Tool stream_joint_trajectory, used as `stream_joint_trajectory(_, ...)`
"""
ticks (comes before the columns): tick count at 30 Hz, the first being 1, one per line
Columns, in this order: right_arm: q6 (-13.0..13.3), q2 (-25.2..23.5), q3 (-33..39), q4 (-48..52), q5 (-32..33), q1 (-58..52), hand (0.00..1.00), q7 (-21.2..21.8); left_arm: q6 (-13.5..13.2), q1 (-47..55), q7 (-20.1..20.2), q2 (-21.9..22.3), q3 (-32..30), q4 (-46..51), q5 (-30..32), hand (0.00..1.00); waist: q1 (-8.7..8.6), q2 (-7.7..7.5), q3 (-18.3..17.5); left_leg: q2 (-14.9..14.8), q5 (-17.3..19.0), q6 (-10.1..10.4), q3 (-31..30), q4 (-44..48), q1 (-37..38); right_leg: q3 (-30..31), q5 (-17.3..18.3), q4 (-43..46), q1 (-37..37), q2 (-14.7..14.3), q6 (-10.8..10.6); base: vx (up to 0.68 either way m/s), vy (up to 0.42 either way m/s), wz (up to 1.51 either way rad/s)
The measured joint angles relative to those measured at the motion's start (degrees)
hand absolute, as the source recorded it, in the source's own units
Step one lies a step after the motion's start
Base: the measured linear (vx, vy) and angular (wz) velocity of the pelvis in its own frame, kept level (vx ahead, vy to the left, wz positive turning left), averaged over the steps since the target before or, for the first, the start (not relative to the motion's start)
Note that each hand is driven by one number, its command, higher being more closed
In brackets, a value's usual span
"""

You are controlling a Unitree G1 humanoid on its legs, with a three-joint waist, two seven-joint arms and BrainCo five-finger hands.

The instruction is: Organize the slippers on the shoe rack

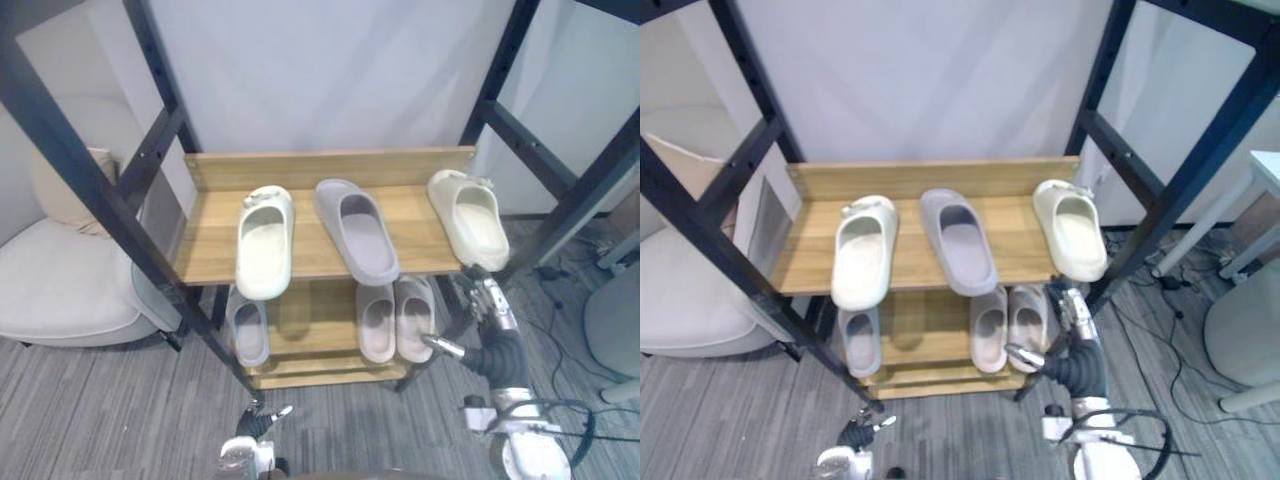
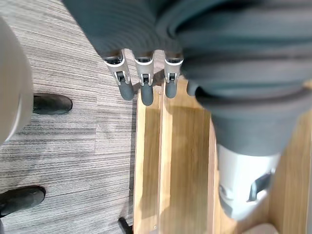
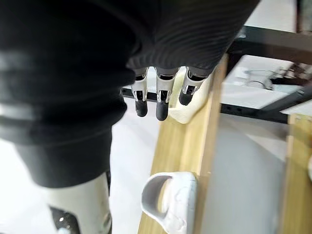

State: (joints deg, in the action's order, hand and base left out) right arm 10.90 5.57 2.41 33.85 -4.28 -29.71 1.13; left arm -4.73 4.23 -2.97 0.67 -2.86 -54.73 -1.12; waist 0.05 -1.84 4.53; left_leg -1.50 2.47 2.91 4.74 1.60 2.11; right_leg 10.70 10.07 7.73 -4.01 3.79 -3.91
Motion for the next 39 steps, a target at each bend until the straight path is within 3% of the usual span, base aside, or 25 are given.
stream_joint_trajectory(9,0.7,9.2,6.7,-7.5,1.2,13.0,0.00,-0.4,-1.2,0.1,0.9,-2.8,1.7,-2.5,0.0,0.00,-0.07,0.95,-0.5,1.3,-1.0,-0.7,-6.3,-1.5,-0.4,-1.0,0.0,0.1,0.3,0.0,0.0,-0.04,-0.021,0.11)
stream_joint_trajectory(19,-0.3,15.4,6.8,-20.0,3.2,28.8,0.00,-2.2,-1.2,1.4,1.0,-5.9,1.5,-3.9,-0.4,0.00,0.25,0.70,-0.4,1.2,-2.9,0.0,-9.3,-2.7,-2.4,-2.8,-0.2,0.2,1.7,-0.6,0.4,0.01,-0.022,0.12)
stream_joint_trajectory(25,-1.6,19.7,4.1,-26.5,3.4,38.0,0.00,-2.4,-1.2,1.3,1.0,-6.1,1.6,-3.6,-0.3,0.00,0.38,0.31,-0.1,1.0,-3.2,0.1,-10.3,-2.8,-3.2,-2.5,-0.6,0.0,1.9,-0.9,1.0,0.02,-0.004,0.06)
stream_joint_trajectory(39,-4.9,21.8,-5.9,-42.8,4.9,56.8,0.00,-2.3,-1.2,0.3,0.9,-6.0,2.5,-3.0,-1.4,0.00,2.45,0.84,1.6,0.3,-6.2,0.0,-12.3,-6.9,-3.0,-2.9,-2.5,-2.1,2.1,-1.7,1.3,-0.01,-0.003,0.04)
